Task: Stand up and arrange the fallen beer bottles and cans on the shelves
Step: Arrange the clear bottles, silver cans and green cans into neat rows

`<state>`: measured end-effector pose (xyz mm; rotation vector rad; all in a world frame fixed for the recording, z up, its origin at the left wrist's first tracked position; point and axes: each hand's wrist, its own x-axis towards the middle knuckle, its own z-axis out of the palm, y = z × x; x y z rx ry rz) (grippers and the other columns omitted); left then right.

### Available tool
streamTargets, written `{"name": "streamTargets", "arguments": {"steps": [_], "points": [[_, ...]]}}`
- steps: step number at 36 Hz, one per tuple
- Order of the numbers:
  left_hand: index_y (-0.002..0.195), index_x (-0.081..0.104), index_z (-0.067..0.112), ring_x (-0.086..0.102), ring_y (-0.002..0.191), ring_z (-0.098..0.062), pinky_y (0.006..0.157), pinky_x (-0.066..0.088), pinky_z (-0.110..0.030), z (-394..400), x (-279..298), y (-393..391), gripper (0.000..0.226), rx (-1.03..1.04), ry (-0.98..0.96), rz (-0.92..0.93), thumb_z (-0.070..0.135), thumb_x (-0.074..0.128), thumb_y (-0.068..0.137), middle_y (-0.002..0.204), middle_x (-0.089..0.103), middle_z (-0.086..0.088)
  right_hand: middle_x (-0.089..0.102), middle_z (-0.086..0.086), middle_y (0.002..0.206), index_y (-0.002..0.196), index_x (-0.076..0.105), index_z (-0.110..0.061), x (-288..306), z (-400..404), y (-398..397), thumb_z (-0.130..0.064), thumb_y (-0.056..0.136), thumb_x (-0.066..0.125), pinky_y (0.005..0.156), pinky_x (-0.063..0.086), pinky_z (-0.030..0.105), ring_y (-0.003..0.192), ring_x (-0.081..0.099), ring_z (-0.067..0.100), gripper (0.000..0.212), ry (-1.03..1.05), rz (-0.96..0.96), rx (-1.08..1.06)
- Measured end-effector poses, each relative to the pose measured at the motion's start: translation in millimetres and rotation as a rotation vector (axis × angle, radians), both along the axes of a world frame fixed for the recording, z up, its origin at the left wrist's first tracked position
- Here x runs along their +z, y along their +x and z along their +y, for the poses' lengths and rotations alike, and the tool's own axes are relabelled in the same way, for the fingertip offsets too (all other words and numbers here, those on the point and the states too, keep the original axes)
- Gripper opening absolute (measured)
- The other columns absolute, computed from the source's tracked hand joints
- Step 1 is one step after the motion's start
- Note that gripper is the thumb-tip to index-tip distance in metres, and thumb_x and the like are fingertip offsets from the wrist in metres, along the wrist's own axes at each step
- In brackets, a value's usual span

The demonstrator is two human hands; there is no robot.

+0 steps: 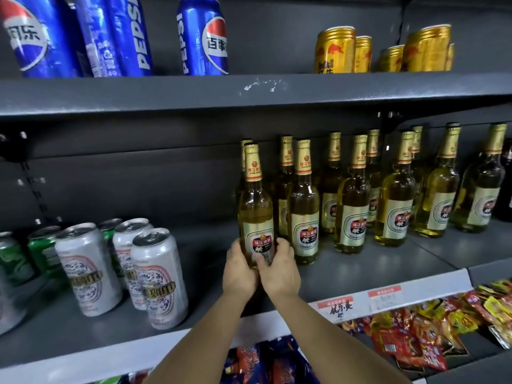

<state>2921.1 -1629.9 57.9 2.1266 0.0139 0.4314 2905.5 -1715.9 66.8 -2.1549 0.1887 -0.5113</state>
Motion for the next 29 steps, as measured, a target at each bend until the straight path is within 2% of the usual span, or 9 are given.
{"name": "streamTargets", "arguments": {"steps": [5,9,12,17,20,22,24,26,29], "points": [[0.134,0.042,0.022,0.055,0.111,-0.021,0.085,0.049,-0.034,7,0,-37,0.053,0.118,0.084,0.001,0.022,0.066,0.087,0.130,0.046,-0.002,0.057,0.001,0.108,0.113,0.052,-0.016,1,6,-28,-0.007,0.085,0.061,0.075,0.049,0.038,0.102,0.057,0.023,0.030,-0.019,-0.293,-0.077],[0.121,0.050,0.022,0.056,0.105,-0.017,0.074,0.047,-0.033,16,1,-77,0.035,0.235,0.126,-0.092,0.020,0.062,0.088,0.120,0.049,0.004,0.059,0.002,0.106,0.110,0.052,-0.015,4,23,-44,-0.003,0.086,0.058,0.073,0.044,0.032,0.098,0.059,0.023,0.027,-0.014,-0.296,0.020],[0.105,0.052,0.019,0.054,0.090,-0.015,0.066,0.041,-0.031,32,0,-101,0.022,0.323,0.183,-0.287,0.019,0.061,0.085,0.100,0.047,0.009,0.060,-0.004,0.103,0.113,0.052,-0.019,6,41,-54,-0.005,0.089,0.057,0.072,0.041,0.027,0.096,0.060,0.019,0.028,0.004,-0.247,0.147],[0.093,0.045,0.015,0.046,0.082,-0.020,0.067,0.037,-0.033,74,3,-121,0.018,0.559,0.070,-0.496,0.014,0.061,0.084,0.091,0.045,0.002,0.058,-0.003,0.117,0.128,0.047,-0.019,4,72,-63,-0.021,0.091,0.061,0.075,0.041,0.026,0.107,0.058,0.019,0.040,-0.086,-0.059,0.393],[0.102,0.049,0.008,0.049,0.096,-0.026,0.076,0.037,-0.034,98,6,-123,0.021,0.650,-0.063,-0.439,0.015,0.061,0.086,0.099,0.046,0.001,0.049,0.001,0.139,0.144,0.032,-0.020,2,90,-66,-0.040,0.087,0.067,0.093,0.045,0.036,0.127,0.047,0.022,0.070,-0.139,0.042,0.515],[0.111,0.048,0.009,0.048,0.103,-0.023,0.080,0.034,-0.030,109,6,-122,0.029,0.599,-0.150,-0.337,0.023,0.061,0.089,0.107,0.047,0.002,0.042,0.004,0.147,0.148,0.024,-0.018,2,103,-68,-0.041,0.085,0.069,0.099,0.042,0.040,0.133,0.041,0.026,0.081,-0.160,0.090,0.536],[0.113,0.046,0.017,0.053,0.104,-0.020,0.082,0.039,-0.030,115,7,-120,0.035,0.504,-0.211,-0.263,0.034,0.064,0.088,0.112,0.052,0.003,0.046,0.006,0.142,0.144,0.027,-0.017,3,115,-70,-0.035,0.088,0.064,0.094,0.044,0.040,0.128,0.045,0.029,0.069,-0.189,0.095,0.522],[0.109,0.048,0.023,0.058,0.099,-0.018,0.082,0.046,-0.033,119,5,-117,0.035,0.451,-0.188,-0.259,0.039,0.068,0.085,0.106,0.056,0.006,0.053,0.007,0.132,0.134,0.034,-0.016,4,126,-71,-0.034,0.095,0.053,0.088,0.046,0.039,0.118,0.051,0.028,0.047,-0.206,0.062,0.479],[0.110,0.054,0.021,0.059,0.095,-0.016,0.082,0.050,-0.036,127,4,-110,0.040,0.420,-0.132,-0.256,0.044,0.070,0.082,0.104,0.058,0.006,0.058,0.006,0.124,0.124,0.039,-0.017,4,136,-72,-0.034,0.100,0.043,0.084,0.048,0.037,0.109,0.057,0.026,0.030,-0.147,0.036,0.393]]}}
